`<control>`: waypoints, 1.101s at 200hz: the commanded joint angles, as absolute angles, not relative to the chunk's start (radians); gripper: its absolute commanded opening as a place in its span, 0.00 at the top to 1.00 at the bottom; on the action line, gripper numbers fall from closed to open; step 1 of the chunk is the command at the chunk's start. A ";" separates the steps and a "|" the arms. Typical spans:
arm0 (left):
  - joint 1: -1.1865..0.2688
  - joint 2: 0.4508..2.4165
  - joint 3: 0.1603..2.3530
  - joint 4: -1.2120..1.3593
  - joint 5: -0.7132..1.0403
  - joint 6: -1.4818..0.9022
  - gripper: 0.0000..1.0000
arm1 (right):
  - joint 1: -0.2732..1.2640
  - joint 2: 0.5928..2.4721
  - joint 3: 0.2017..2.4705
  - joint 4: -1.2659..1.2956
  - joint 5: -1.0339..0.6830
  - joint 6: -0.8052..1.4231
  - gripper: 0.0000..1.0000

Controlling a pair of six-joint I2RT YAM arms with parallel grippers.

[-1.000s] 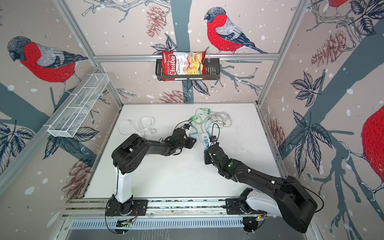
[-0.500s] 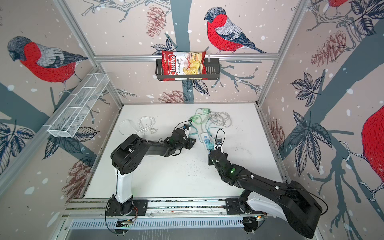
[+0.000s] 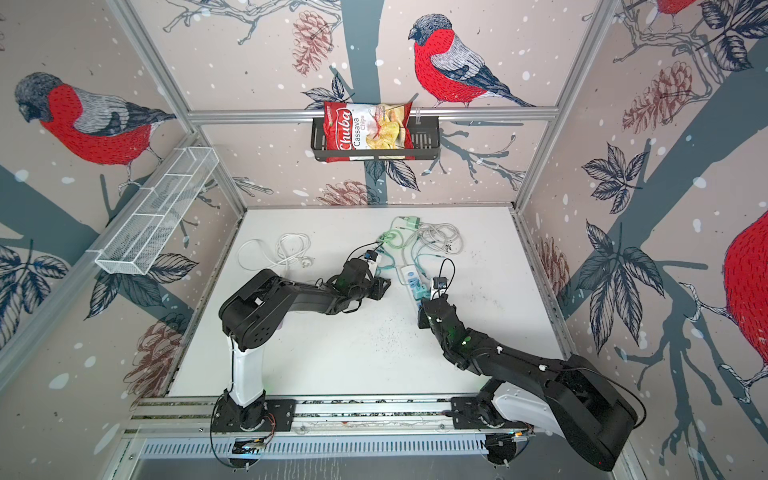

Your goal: Insert the plug

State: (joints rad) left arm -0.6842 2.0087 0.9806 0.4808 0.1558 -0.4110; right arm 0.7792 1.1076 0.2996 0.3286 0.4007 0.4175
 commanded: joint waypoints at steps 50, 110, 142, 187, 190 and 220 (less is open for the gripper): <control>-0.683 2.013 0.980 0.433 0.168 -0.398 0.63 | 0.780 1.077 0.270 0.422 0.350 0.373 0.82; -0.683 2.006 0.980 0.430 0.167 -0.392 0.63 | 0.764 1.114 0.264 0.464 0.336 0.351 0.83; -0.683 2.003 0.977 0.430 0.166 -0.389 0.63 | 0.750 1.144 0.270 0.482 0.328 0.344 0.83; -0.682 2.009 0.981 0.423 0.166 -0.381 0.63 | 0.738 1.161 0.270 0.497 0.315 0.343 0.83; -0.682 2.009 0.981 0.424 0.166 -0.380 0.63 | 0.738 1.163 0.271 0.497 0.315 0.342 0.83; -0.682 2.013 0.981 0.425 0.166 -0.382 0.63 | 0.757 1.144 0.262 0.512 0.329 0.325 0.83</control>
State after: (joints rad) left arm -0.6838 2.0071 0.9806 0.4774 0.1562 -0.3908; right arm 0.7433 1.1622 0.2668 0.4660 0.3191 0.3542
